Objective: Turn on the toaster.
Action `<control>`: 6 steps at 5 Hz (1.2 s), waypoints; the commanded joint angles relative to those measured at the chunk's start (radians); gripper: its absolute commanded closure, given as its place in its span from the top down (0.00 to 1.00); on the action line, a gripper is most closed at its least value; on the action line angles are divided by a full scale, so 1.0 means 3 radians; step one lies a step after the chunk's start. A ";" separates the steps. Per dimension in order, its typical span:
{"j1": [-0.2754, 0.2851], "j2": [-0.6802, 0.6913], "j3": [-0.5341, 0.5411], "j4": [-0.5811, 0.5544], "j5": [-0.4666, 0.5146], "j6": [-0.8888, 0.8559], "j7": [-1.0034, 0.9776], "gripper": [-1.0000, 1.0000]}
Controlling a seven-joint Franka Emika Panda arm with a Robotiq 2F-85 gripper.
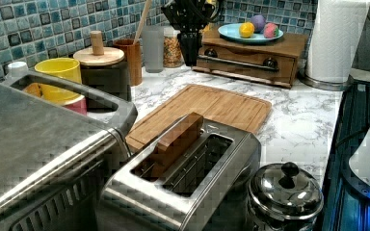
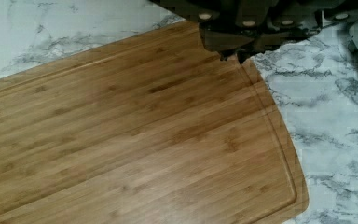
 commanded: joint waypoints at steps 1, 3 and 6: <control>0.0247 -0.0468 0.0199 -0.0515 0.0250 0.0205 -0.0483 0.00; 0.0405 -0.0648 0.0233 -0.0661 0.0456 0.0164 -0.0679 0.00; 0.0583 -0.0582 0.0309 -0.0790 0.0474 -0.0005 -0.0883 0.00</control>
